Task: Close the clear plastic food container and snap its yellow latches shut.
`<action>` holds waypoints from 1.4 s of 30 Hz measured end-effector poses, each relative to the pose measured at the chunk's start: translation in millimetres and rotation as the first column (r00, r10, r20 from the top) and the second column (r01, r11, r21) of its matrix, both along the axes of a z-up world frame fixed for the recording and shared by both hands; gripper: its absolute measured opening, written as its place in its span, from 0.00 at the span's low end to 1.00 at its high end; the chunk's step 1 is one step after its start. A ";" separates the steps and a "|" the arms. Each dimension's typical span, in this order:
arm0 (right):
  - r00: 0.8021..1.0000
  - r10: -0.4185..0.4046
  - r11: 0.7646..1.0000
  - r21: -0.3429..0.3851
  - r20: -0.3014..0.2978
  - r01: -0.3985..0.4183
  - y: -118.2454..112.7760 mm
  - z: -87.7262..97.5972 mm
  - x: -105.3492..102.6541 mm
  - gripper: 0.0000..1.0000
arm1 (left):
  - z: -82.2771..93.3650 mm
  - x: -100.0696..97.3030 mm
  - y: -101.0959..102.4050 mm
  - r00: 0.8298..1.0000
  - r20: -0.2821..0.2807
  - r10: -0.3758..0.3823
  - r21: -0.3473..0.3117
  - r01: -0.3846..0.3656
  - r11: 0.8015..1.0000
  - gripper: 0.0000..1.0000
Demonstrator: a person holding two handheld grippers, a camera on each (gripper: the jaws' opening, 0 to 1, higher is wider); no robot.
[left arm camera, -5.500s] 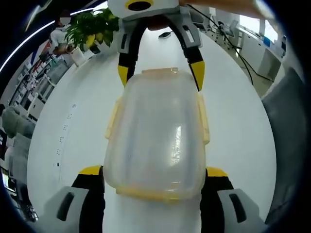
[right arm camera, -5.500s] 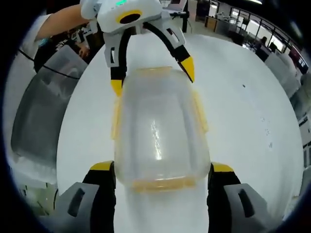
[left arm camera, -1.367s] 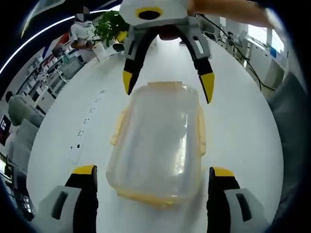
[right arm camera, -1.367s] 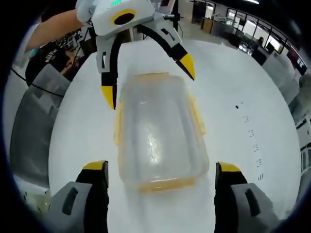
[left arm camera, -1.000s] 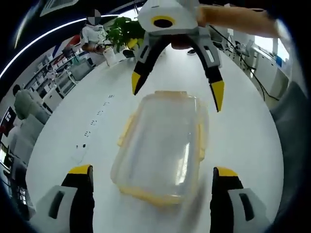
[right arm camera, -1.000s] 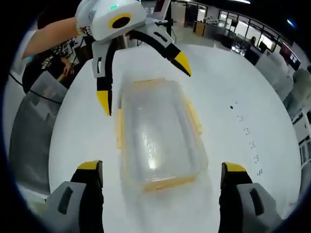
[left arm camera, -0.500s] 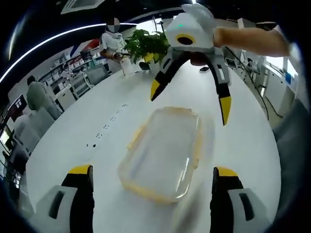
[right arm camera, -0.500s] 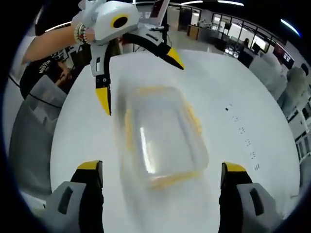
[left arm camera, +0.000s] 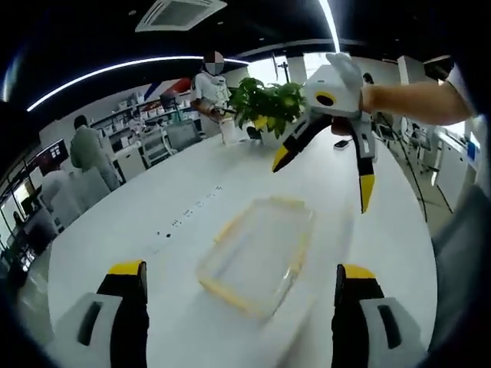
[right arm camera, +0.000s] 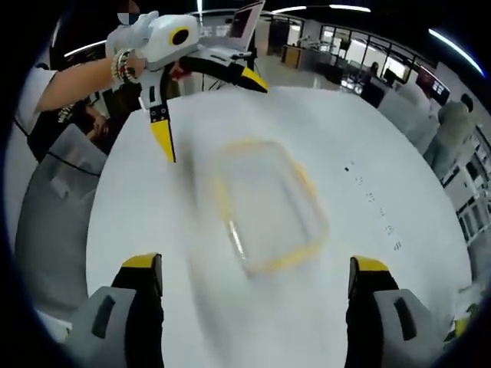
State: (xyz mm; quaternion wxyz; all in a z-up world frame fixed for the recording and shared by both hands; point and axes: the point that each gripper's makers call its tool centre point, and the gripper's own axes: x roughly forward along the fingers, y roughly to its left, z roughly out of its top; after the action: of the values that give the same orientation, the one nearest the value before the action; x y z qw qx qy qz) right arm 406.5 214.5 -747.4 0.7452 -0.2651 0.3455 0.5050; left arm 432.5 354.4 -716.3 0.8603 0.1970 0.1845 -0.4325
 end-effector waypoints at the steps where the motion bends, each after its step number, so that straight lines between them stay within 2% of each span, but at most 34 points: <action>1: 1.000 -0.006 1.000 0.006 0.002 0.006 -0.2 1.2 -1.4 0.99 | 0.5 -0.9 0.3 1.000 0.001 0.002 -0.002 -0.002 1.000 0.99; 4: 1.000 -0.020 1.000 0.019 0.013 0.019 -1.0 4.8 -7.7 0.99 | 6.2 -7.7 2.4 1.000 0.007 0.019 -0.030 -0.019 0.999 0.99; 10: 0.999 -0.049 0.997 0.054 0.015 0.049 -3.2 9.6 -22.5 0.98 | 9.1 -22.2 7.2 0.999 0.013 0.036 -0.031 -0.036 0.999 0.99; 16: 0.996 -0.089 0.993 0.077 0.033 0.086 -5.8 14.1 -36.2 0.97 | 19.5 -36.5 12.9 0.998 0.032 0.060 -0.073 -0.058 0.996 0.99; 25: 0.981 -0.183 0.970 0.175 0.072 0.168 -5.8 30.0 -56.0 0.96 | 34.0 -62.5 31.7 0.992 0.072 0.106 -0.120 -0.097 0.988 0.99; 32: 0.968 -0.232 0.954 0.213 0.091 0.209 -5.9 35.0 -72.0 0.95 | 44.1 -83.6 47.7 0.985 0.100 0.138 -0.147 -0.123 0.981 0.99; 39: 0.945 -0.303 0.922 0.290 0.125 0.258 -6.7 45.5 -88.1 0.94 | 53.2 -108.9 64.2 0.975 0.126 0.185 -0.189 -0.160 0.969 0.99; 42: 0.935 -0.334 0.897 0.347 0.120 0.276 -4.8 50.5 -96.4 0.93 | 56.8 -118.7 70.5 0.968 0.143 0.208 -0.206 -0.177 0.963 0.99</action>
State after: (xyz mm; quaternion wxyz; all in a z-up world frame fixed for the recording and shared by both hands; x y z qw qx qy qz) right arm 310.0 209.7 -696.9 0.8762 -0.1250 0.2276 0.4059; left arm 313.8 425.0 -659.5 0.9255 0.1292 0.0894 -0.3447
